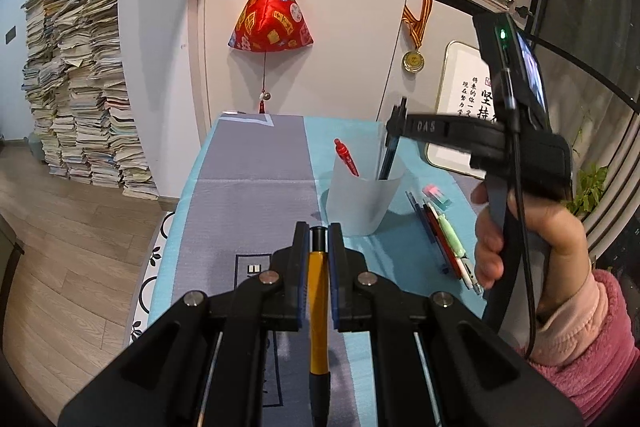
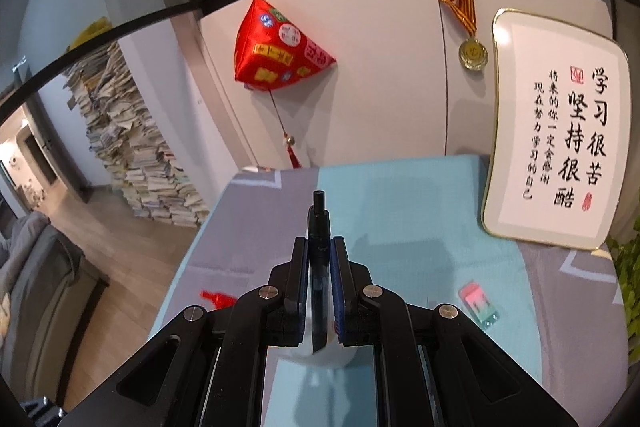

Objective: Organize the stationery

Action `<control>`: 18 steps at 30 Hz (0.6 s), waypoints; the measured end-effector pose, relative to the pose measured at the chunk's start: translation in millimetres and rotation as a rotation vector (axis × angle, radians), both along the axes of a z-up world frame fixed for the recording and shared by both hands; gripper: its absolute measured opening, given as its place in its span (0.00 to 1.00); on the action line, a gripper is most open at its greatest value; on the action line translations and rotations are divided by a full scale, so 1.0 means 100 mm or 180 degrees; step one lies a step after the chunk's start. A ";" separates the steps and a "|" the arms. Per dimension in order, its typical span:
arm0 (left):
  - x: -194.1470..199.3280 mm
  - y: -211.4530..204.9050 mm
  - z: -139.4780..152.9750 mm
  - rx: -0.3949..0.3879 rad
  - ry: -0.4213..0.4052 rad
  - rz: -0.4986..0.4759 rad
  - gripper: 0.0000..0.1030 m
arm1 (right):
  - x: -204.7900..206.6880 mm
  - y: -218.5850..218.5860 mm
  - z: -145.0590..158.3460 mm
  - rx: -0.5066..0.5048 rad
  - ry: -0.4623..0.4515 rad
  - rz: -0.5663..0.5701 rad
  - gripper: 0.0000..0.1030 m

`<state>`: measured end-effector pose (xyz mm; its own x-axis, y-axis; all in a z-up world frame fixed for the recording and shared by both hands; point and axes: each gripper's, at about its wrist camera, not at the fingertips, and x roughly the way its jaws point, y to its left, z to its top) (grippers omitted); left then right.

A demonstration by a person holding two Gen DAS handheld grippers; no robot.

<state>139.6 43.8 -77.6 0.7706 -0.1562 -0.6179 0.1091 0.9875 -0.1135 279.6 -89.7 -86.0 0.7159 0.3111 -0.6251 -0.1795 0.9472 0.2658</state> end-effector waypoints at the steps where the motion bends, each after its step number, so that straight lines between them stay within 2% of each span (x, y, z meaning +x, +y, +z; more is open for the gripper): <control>1: 0.00 -0.01 0.01 0.0008 -0.0005 0.0003 0.07 | -0.01 0.00 -0.01 0.0005 0.0026 0.0015 0.11; 7: -0.01 -0.04 0.06 0.0029 -0.0023 -0.0022 0.07 | -0.04 -0.02 -0.16 0.0030 0.0275 0.0137 0.11; 11: 0.00 -0.09 0.11 0.0055 -0.0042 -0.0040 0.07 | -0.13 -0.11 -0.14 0.0117 0.0313 0.0236 0.12; 16: 0.13 -0.19 0.22 0.0059 -0.0117 -0.0065 0.07 | -0.35 -0.23 -0.07 0.0080 0.0252 0.0332 0.28; 18: 0.19 -0.24 0.30 0.0080 -0.0212 -0.0071 0.07 | -0.45 -0.34 -0.06 0.0078 0.0235 0.0312 0.30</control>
<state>158.6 19.6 -47.2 0.8066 -0.1586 -0.5694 0.1374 0.9872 -0.0804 235.0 -123.7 -92.1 0.6337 0.3932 -0.6662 -0.2499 0.9191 0.3047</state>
